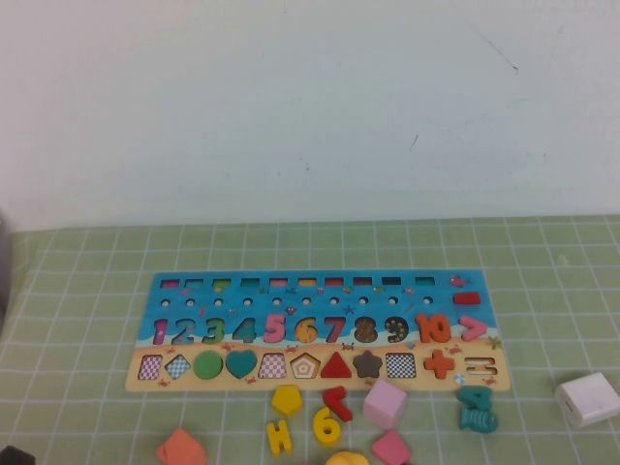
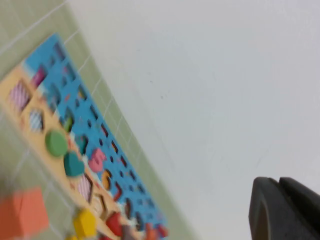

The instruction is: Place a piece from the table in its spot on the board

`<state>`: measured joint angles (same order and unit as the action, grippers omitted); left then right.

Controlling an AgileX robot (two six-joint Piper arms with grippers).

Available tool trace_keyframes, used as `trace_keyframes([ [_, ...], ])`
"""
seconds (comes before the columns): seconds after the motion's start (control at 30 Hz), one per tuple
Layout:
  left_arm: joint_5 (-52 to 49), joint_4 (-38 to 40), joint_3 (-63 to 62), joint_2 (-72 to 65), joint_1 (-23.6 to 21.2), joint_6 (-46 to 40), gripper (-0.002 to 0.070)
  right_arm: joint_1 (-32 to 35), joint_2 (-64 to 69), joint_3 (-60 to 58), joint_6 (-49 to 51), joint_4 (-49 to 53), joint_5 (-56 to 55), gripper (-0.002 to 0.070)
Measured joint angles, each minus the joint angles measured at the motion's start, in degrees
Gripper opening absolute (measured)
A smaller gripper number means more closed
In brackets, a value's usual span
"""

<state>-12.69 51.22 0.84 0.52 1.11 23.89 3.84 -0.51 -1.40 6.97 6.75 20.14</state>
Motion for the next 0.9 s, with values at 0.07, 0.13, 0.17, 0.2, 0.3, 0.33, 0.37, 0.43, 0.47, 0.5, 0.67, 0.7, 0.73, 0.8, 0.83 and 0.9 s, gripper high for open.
trace_keyframes([
  [0.07,-2.3,0.0,-3.4,0.0,0.0,-10.5,-0.0001,0.0,0.0,0.0,0.0,0.0,0.0,-0.0001],
  [0.13,-5.2,0.0,-8.2,-0.2,0.0,-19.7,-0.0001,0.0,0.0,0.0,0.0,0.0,0.0,-0.0001],
  [0.17,-7.2,0.0,-10.6,-0.9,0.0,-23.2,-0.0001,0.0,0.0,0.0,0.0,0.0,0.0,-0.0001],
  [0.2,-9.6,0.0,-14.3,-2.6,0.0,-28.1,-0.0001,0.0,0.0,0.0,0.0,0.0,0.0,-0.0001],
  [0.3,-17.2,-0.1,-22.8,-9.1,0.0,-38.4,-0.0001,0.0,0.0,0.0,0.0,0.0,0.0,-0.0001],
  [0.33,-19.3,-0.2,-25.2,-11.8,0.0,-42.1,-0.0001,0.0,0.0,0.0,0.0,0.0,0.0,-0.0001],
  [0.37,-24.8,-0.3,-31.8,-17.8,0.0,-50.0,-0.0001,0.0,0.0,0.0,0.0,0.0,0.0,-0.0001],
  [0.43,-29.9,-0.4,-37.0,-23.5,0.0,-56.9,-0.0001,0.0,0.0,0.0,0.0,0.0,0.0,-0.0001],
  [0.47,-32.9,-0.6,-39.7,-26.8,0.0,-60.5,-0.0001,0.0,0.0,0.0,0.0,0.0,0.0,-0.0001],
  [0.5,-35.8,-0.8,-41.8,-29.5,0.0,-63.2,-0.0001,0.0,0.0,0.0,0.0,0.0,0.0,-0.0001],
  [0.67,-45.5,-5.0,-52.6,-45.0,0.1,-73.6,-0.0001,0.0,0.0,0.0,0.0,0.0,0.0,-0.0001],
  [0.7,-46.0,-5.9,-54.4,-47.9,0.2,-74.5,-0.0001,0.0,0.0,0.0,0.0,0.0,0.0,-0.0001],
  [0.73,-46.3,-7.1,-56.2,-50.5,0.2,-75.3,-0.0001,0.0,0.0,0.0,0.0,0.0,0.0,-0.0001],
  [0.8,-46.5,-9.6,-59.0,-54.6,1.0,-76.2,-0.0001,0.0,0.0,0.0,0.0,0.0,0.0,-0.0001],
  [0.83,-46.5,-11.1,-60.5,-56.6,1.9,-76.4,-0.0001,0.0,0.0,0.0,0.0,0.0,0.0,-0.0001],
  [0.9,-46.6,-15.2,-63.0,-59.7,4.3,-76.6,-0.0001,0.0,0.0,0.0,0.0,0.0,0.0,-0.0001],
])
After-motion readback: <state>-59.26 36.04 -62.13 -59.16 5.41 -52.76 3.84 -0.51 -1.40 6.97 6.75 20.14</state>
